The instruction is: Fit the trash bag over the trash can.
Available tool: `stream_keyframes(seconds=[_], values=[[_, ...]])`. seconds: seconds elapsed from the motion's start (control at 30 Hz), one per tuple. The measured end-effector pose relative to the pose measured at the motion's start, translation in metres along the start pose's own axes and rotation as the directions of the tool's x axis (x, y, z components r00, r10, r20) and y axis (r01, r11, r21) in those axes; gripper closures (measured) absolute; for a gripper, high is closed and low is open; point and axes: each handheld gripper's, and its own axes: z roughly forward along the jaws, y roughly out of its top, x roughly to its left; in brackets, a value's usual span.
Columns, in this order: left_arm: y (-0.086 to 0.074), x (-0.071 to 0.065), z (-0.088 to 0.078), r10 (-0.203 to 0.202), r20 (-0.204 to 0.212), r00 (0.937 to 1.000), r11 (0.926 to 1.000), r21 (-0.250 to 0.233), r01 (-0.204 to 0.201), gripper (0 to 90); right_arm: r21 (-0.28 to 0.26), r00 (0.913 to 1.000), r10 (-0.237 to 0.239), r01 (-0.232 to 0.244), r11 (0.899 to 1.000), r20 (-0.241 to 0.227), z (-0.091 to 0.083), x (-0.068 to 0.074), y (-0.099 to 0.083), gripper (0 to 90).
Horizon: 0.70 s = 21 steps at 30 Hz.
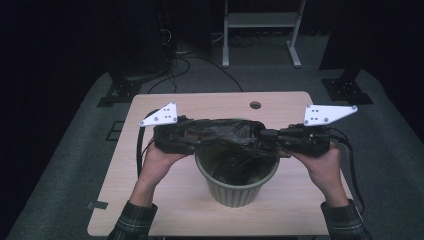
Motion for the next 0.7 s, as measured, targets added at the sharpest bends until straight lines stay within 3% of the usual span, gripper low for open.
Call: stream_keyframes(seconds=[0.1, 0.2, 0.27, 0.4, 0.43, 0.5, 0.57, 0.7], values=[[0.004, -0.001, 0.008, 0.010, 0.016, 0.9998, 0.9998, 0.019, -0.011, 40.8, -0.009, 1.0000, 0.006, -0.006, 1.000, -0.001, 0.002, -0.004, 0.002, 90.0], [0.006, 0.000, 0.015, 0.010, 0.042, 0.9991, 0.9992, 0.040, -0.011, 51.1, -0.010, 0.9999, 0.011, -0.011, 1.000, -0.004, 0.004, -0.007, 0.002, 90.0], [0.007, 0.001, 0.019, -0.001, 0.066, 0.9978, 0.9986, 0.053, -0.003, 68.2, -0.009, 0.9999, 0.013, -0.013, 1.000, -0.004, 0.006, -0.008, 0.001, 90.0], [0.007, 0.004, 0.026, -0.027, 0.080, 0.9965, 0.9973, 0.071, 0.022, 89.5, -0.004, 0.9999, 0.012, -0.012, 1.000, 0.002, 0.007, -0.009, 0.001, 90.0], [0.008, 0.005, 0.028, -0.038, 0.064, 0.9972, 0.9965, 0.077, 0.033, 89.7, -0.003, 0.9999, 0.013, -0.013, 1.000, 0.006, 0.006, -0.009, 0.001, 90.0], [0.007, 0.007, 0.030, -0.042, 0.043, 0.9982, 0.9965, 0.075, 0.039, 89.8, -0.020, 0.9996, 0.002, -0.001, 1.000, 0.028, 0.003, -0.008, 0.001, 78.8], [0.008, 0.010, 0.033, -0.050, 0.021, 0.9985, 0.9963, 0.071, 0.049, 89.8, -0.027, 0.9993, 0.003, -0.002, 1.000, 0.036, -0.002, -0.007, 0.001, 74.0], [0.010, 0.015, 0.039, -0.072, 0.009, 0.9974, 0.9951, 0.068, 0.071, 89.8, -0.057, 0.9988, -0.017, 0.019, 0.998, 0.046, -0.012, 0.001, 0.003, 72.0]])
